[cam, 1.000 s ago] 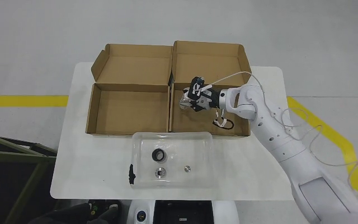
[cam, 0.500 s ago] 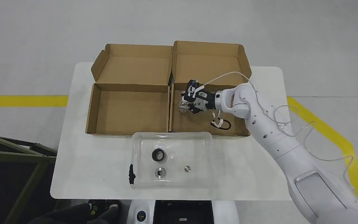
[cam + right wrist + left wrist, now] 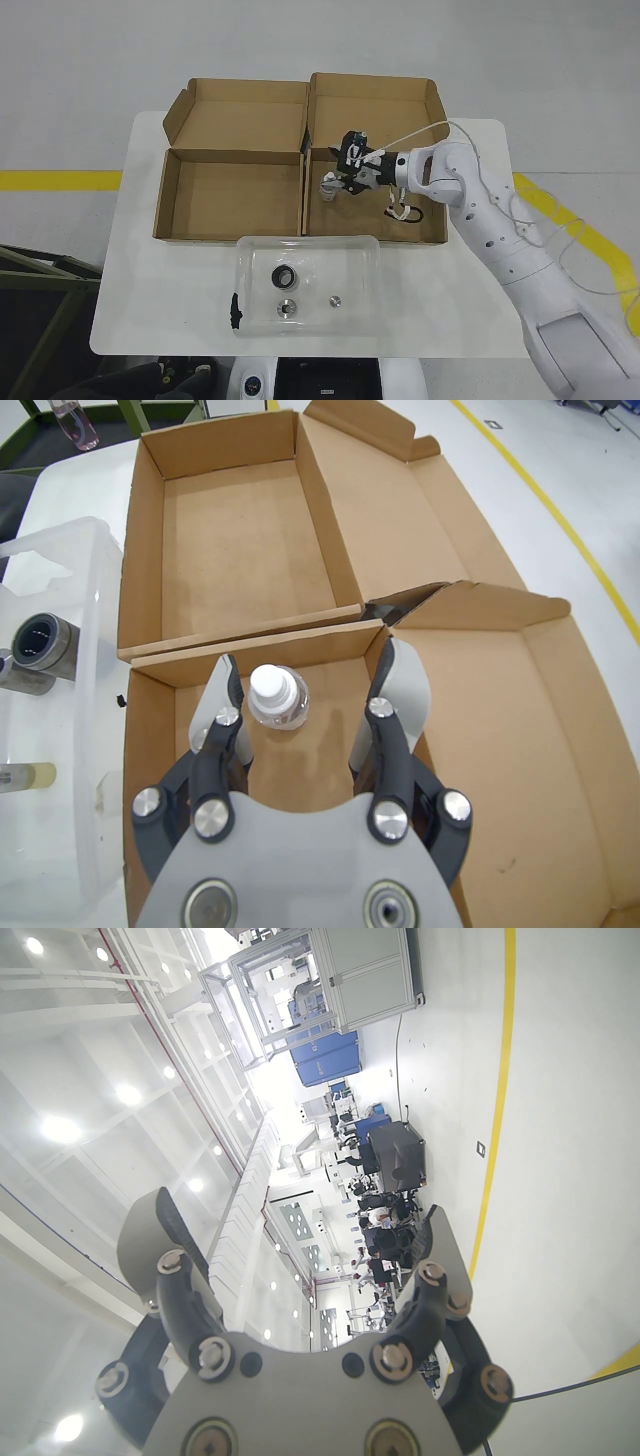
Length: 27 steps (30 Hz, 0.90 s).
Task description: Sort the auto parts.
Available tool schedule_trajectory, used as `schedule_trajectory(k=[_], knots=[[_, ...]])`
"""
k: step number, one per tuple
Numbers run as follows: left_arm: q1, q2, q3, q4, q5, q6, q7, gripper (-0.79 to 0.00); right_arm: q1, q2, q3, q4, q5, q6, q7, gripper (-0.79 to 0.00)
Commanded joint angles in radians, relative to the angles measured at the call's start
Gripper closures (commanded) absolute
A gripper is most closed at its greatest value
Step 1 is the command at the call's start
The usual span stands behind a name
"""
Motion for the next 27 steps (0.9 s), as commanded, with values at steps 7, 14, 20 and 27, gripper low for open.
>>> schedule_trajectory(k=[7, 14, 20, 27], knots=[[0.000, 0.000, 0.000, 0.000, 0.000, 0.000, 0.000, -0.785, -0.117, 0.048, 0.112, -0.252, 0.045, -0.040, 0.107, -0.563], [0.000, 0.000, 0.000, 0.000, 0.000, 0.000, 0.000, -0.785, -0.259, 0.082, 0.166, -0.495, 0.103, -0.038, 0.230, -0.674], [0.000, 0.000, 0.000, 0.000, 0.000, 0.000, 0.000, -0.785, -0.358, 0.100, 0.165, -0.631, 0.141, -0.035, 0.303, -0.656], [0.000, 0.000, 0.000, 0.000, 0.000, 0.000, 0.000, -0.785, -0.430, 0.116, 0.136, -0.690, 0.145, -0.046, 0.365, -0.634]])
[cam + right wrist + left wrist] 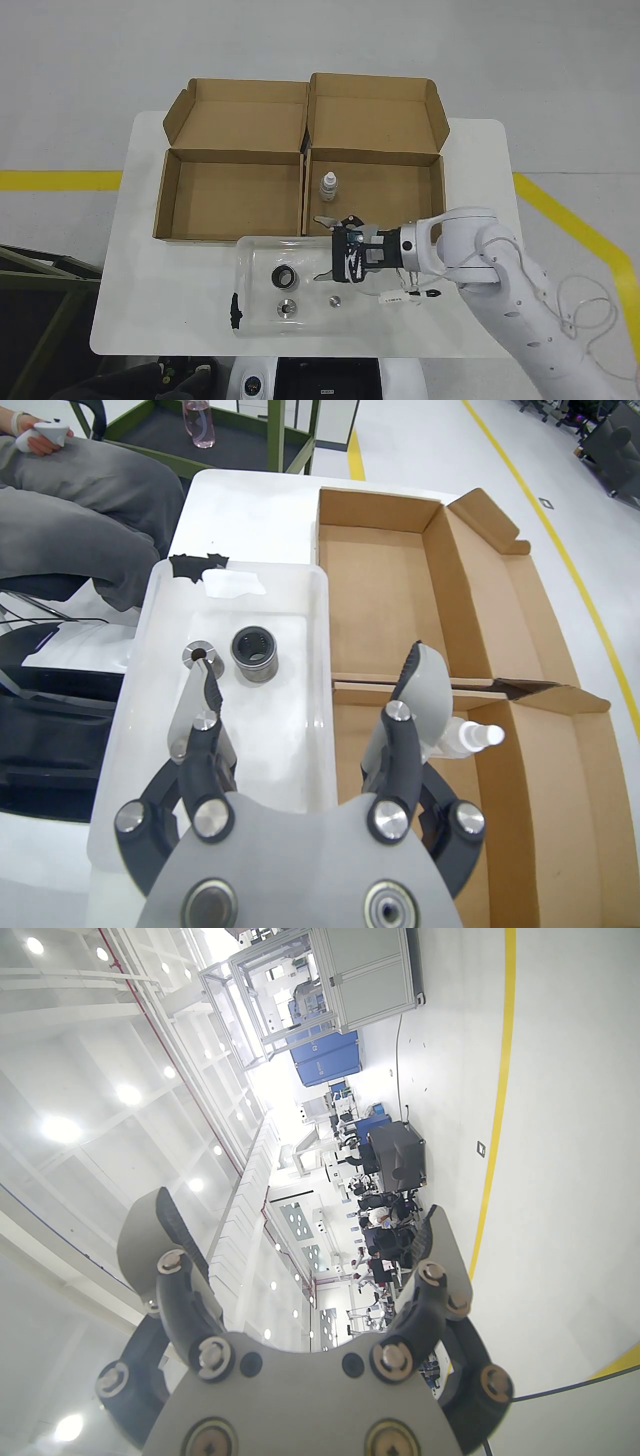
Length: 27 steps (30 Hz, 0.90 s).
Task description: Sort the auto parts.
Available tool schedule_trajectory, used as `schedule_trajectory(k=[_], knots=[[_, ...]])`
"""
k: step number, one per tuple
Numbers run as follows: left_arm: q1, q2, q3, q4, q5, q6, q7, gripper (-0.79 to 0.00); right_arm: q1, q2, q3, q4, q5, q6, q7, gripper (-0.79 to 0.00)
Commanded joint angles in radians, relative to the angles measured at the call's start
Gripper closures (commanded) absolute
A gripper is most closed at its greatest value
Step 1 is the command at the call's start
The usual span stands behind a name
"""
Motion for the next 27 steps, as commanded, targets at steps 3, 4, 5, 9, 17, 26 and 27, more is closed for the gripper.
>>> schedule_trajectory(k=[3, 4, 5, 9, 17, 26, 27], knots=[[0.000, 0.000, 0.000, 0.000, 0.000, 0.000, 0.000, -0.785, -0.025, 0.009, -0.003, -0.014, -0.010, -0.004, 0.033, -0.637], [0.000, 0.000, 0.000, 0.000, 0.000, 0.000, 0.000, -0.785, -0.032, 0.011, -0.002, -0.018, -0.012, -0.003, 0.040, -0.631], [0.000, 0.000, 0.000, 0.000, 0.000, 0.000, 0.000, -0.785, -0.038, 0.014, -0.001, -0.021, -0.012, -0.003, 0.044, -0.631], [0.000, 0.000, 0.000, 0.000, 0.000, 0.000, 0.000, -0.785, -0.064, 0.022, -0.007, -0.027, -0.026, -0.008, 0.070, -0.619], [0.000, 0.000, 0.000, 0.000, 0.000, 0.000, 0.000, -0.785, -0.078, 0.030, -0.052, -0.028, -0.069, 0.005, 0.120, -0.616], [0.000, 0.000, 0.000, 0.000, 0.000, 0.000, 0.000, -0.785, -0.070, 0.034, -0.108, 0.000, -0.093, 0.032, 0.173, -0.594], [0.000, 0.000, 0.000, 0.000, 0.000, 0.000, 0.000, -0.785, -0.070, 0.034, -0.111, 0.004, -0.092, 0.034, 0.177, -0.594]])
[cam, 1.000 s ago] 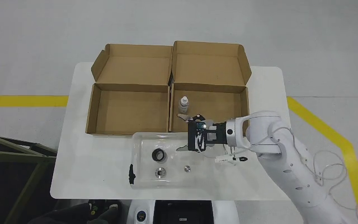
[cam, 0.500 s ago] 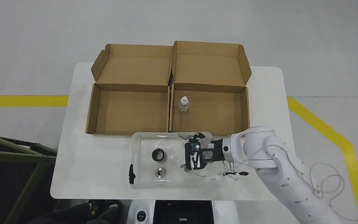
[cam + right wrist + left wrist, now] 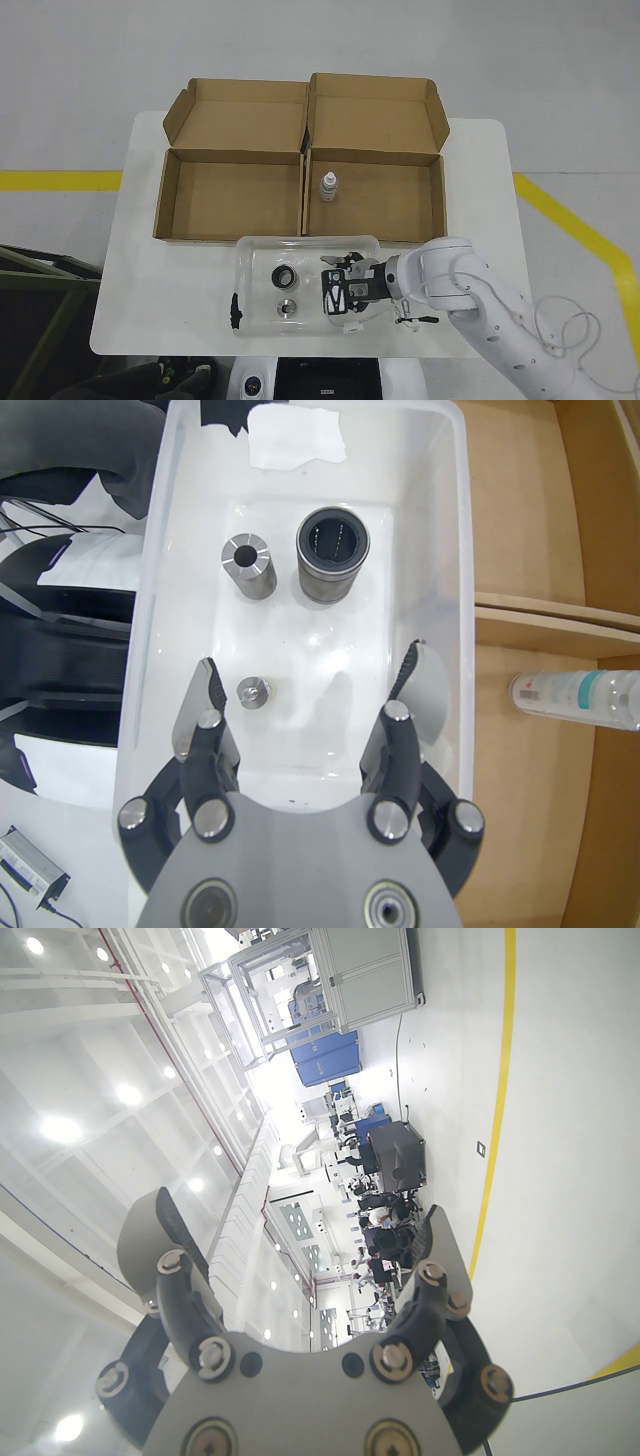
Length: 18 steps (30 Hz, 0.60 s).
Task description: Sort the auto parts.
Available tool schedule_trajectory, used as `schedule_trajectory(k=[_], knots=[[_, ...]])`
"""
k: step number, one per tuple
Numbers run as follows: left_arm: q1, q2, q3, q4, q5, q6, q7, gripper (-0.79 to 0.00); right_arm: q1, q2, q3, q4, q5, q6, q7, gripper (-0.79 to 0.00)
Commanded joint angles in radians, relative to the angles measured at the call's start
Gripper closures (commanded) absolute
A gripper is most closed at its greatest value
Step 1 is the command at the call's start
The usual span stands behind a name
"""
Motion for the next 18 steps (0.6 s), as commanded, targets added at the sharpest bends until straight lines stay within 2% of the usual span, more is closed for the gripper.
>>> schedule_trajectory(k=[1, 11, 18], knots=[[0.000, 0.000, 0.000, 0.000, 0.000, 0.000, 0.000, -0.785, 0.002, 0.001, -0.007, 0.005, 0.000, 0.002, 0.008, -0.594], [0.000, 0.000, 0.000, 0.000, 0.000, 0.000, 0.000, -0.785, 0.024, 0.003, -0.071, 0.023, -0.003, 0.016, 0.053, -0.585], [0.000, 0.000, 0.000, 0.000, 0.000, 0.000, 0.000, -0.785, 0.068, 0.002, -0.156, 0.050, -0.046, 0.054, 0.091, -0.548]])
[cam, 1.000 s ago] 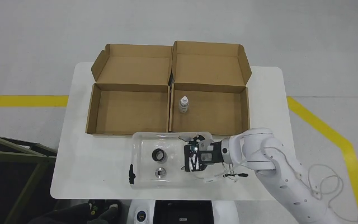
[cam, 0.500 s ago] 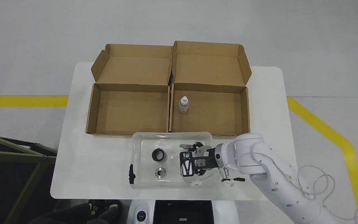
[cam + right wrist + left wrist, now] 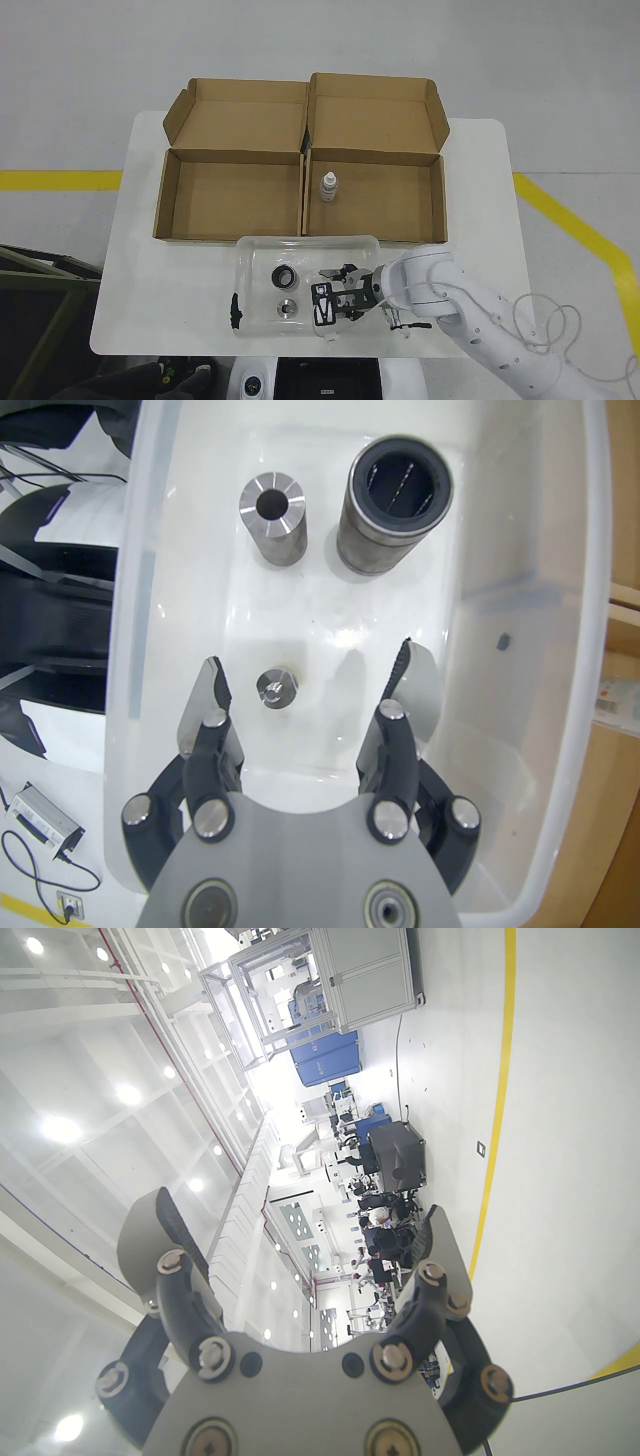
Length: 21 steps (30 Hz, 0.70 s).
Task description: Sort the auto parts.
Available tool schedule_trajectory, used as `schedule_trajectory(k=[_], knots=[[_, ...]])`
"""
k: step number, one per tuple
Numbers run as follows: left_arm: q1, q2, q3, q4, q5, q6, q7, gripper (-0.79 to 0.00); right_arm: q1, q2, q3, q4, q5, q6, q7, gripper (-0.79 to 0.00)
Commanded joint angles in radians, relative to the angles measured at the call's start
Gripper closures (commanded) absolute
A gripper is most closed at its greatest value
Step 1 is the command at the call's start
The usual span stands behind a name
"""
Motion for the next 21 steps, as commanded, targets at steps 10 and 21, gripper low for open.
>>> schedule_trajectory(k=[10, 21], knots=[[0.000, 0.000, 0.000, 0.000, 0.000, 0.000, 0.000, -0.785, 0.032, 0.005, -0.052, 0.025, 0.004, 0.023, 0.023, -0.449], [0.000, 0.000, 0.000, 0.000, 0.000, 0.000, 0.000, -0.785, 0.067, 0.008, -0.108, 0.038, -0.003, 0.046, 0.046, -0.314]])
